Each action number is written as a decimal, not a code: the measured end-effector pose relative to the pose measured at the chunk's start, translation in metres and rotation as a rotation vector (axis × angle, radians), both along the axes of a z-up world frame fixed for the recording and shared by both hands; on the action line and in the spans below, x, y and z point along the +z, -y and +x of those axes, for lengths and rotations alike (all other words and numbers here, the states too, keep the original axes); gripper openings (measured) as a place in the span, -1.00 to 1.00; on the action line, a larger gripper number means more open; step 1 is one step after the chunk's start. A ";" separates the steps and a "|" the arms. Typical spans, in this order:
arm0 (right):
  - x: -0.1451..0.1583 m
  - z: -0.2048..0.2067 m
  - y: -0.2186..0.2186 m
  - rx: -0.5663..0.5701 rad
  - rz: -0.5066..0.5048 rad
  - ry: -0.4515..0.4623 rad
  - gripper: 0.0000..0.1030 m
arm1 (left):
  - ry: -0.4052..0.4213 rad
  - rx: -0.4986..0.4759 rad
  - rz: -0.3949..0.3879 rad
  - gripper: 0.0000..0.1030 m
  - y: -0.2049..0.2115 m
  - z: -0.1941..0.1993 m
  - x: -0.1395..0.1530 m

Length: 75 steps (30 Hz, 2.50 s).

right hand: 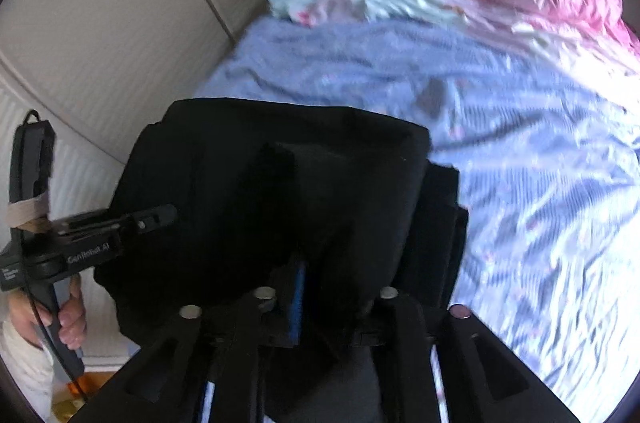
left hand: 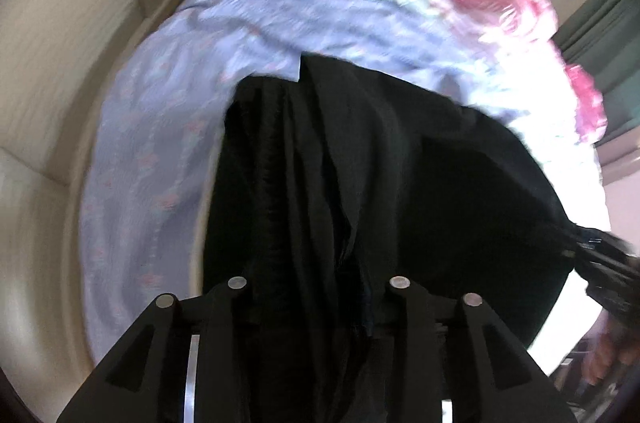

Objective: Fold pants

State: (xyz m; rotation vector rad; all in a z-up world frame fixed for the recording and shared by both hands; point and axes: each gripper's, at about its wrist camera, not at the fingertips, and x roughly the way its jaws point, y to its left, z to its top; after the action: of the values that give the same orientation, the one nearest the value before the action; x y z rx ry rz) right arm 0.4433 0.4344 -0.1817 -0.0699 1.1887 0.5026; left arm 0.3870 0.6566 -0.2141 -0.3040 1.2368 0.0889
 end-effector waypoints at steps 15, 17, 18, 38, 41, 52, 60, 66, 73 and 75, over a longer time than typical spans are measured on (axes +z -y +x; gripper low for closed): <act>-0.019 -0.047 0.039 -0.095 -0.078 -0.036 0.15 | -0.059 0.013 0.376 0.37 -0.017 -0.037 0.008; -0.017 -0.057 0.048 -0.095 -0.091 -0.036 0.15 | -0.060 0.004 0.433 0.36 -0.013 -0.046 0.018; -0.014 -0.063 0.053 -0.095 -0.093 -0.031 0.15 | -0.050 -0.005 0.445 0.36 -0.009 -0.053 0.024; 0.159 -0.219 0.224 -0.194 0.065 0.295 0.67 | 0.351 -0.097 0.292 0.95 0.189 -0.214 0.198; 0.172 -0.239 0.255 -0.213 0.071 0.307 0.69 | 0.380 -0.094 0.299 1.00 0.224 -0.232 0.215; 0.196 -0.296 0.370 -0.235 0.088 0.340 0.70 | 0.409 -0.040 0.276 1.00 0.353 -0.302 0.239; 0.194 -0.332 0.443 -0.220 0.104 0.307 0.70 | 0.428 -0.031 0.269 1.00 0.430 -0.337 0.246; 0.200 -0.350 0.482 -0.203 0.103 0.329 0.70 | 0.447 -0.039 0.285 1.00 0.476 -0.352 0.253; 0.215 -0.369 0.508 -0.205 0.107 0.374 0.70 | 0.482 -0.070 0.308 1.00 0.504 -0.362 0.268; 0.217 -0.371 0.511 -0.207 0.106 0.382 0.70 | 0.491 -0.077 0.314 1.00 0.510 -0.363 0.272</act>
State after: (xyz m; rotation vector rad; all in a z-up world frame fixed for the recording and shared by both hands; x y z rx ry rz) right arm 0.0721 -0.0767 0.0350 0.0471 0.7838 0.3498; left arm 0.0240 0.1461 0.0575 0.0009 0.7311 0.1316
